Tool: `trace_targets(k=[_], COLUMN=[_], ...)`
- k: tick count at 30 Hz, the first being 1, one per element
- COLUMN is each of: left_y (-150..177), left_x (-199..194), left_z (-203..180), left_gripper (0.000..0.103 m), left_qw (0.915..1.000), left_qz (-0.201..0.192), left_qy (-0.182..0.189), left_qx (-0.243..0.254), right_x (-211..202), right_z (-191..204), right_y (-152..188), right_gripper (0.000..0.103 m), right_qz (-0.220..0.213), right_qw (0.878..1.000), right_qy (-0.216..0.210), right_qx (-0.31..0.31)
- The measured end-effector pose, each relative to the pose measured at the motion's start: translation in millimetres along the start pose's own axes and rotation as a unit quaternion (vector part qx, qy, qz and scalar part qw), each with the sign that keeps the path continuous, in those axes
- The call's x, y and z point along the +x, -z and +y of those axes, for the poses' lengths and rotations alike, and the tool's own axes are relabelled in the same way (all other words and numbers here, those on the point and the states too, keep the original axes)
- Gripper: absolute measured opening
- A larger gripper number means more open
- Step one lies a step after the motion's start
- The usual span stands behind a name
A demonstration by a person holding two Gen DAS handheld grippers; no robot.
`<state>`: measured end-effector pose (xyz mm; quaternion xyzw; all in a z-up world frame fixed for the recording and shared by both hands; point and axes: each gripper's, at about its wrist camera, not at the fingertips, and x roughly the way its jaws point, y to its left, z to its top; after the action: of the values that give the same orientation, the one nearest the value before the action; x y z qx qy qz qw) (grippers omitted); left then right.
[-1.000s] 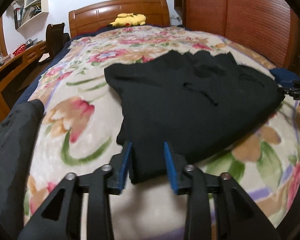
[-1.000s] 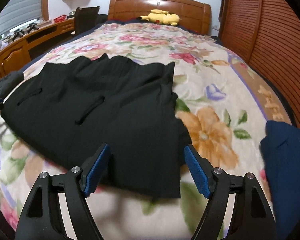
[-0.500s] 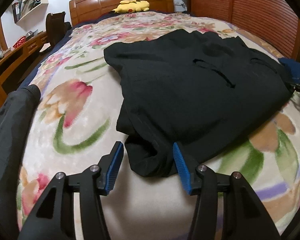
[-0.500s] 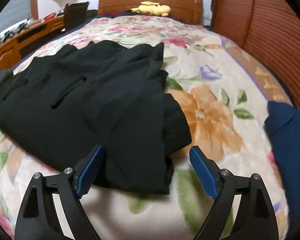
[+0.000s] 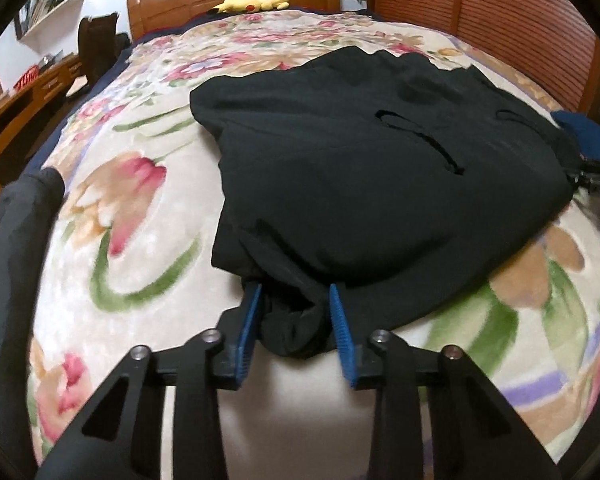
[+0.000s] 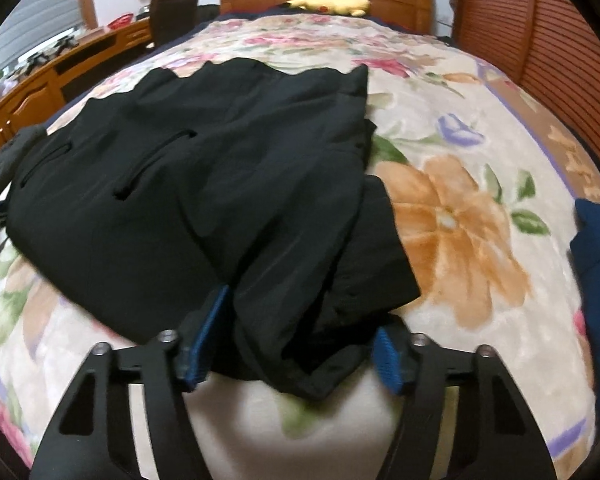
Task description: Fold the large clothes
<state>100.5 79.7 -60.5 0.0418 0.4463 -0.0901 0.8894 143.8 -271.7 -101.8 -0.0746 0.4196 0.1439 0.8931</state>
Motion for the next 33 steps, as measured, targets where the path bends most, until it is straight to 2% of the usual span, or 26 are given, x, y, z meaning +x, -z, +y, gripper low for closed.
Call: trace_targets(k=[1,2,3,5,8,13,18,26,33], left_y=[0,-1,-1,-1,0,8,37,80,88], left_x=[-1,-3,-5,-10,-23,-54,-95,-128,-133], left_z=[-1,-2,-4,-8,-12,-16,-29,-31,-31], left_gripper=[0.022,0.015,0.009,0.005,0.002,0.001,0.001,0.001,0.001], left_qw=[1.0,1.0,1.0,0.9999,0.9994,0.9982,0.9959,0.9953,0.9953], left_qz=[0.0,-0.001,-0.004,-0.01,-0.022,-0.054,-0.085,-0.094,-0.094], left_qy=[0.001,-0.001,-0.002,-0.01,-0.027,-0.025,-0.02,0.003,0.002], left_qx=[-0.001,0.0,0.0,0.004,0.006,0.007,0.026,0.024,0.025], right_x=[-1,-3,-4,-6,-14,-39,-67,-120,-135], right_z=[4,11,17,25,25,24,33,41,51], right_y=[0,1,1,1,0,3,22,66,78], right_gripper=[0.039,0.03,0.027,0.021,0.017,0.015,0.015,0.015,0.016], right_qz=[0.0,0.001,0.002,0.004,-0.005,-0.028,-0.038,-0.049,-0.046], right_qw=[1.0,1.0,0.999,0.998,0.998,0.997,0.996,0.996,0.996], right_qy=[-0.002,0.005,0.016,0.03,0.031,0.035,0.034,0.002,0.0], right_qx=[-0.008,-0.024,-0.041,-0.055,-0.052,-0.059,-0.077,-0.071,-0.073])
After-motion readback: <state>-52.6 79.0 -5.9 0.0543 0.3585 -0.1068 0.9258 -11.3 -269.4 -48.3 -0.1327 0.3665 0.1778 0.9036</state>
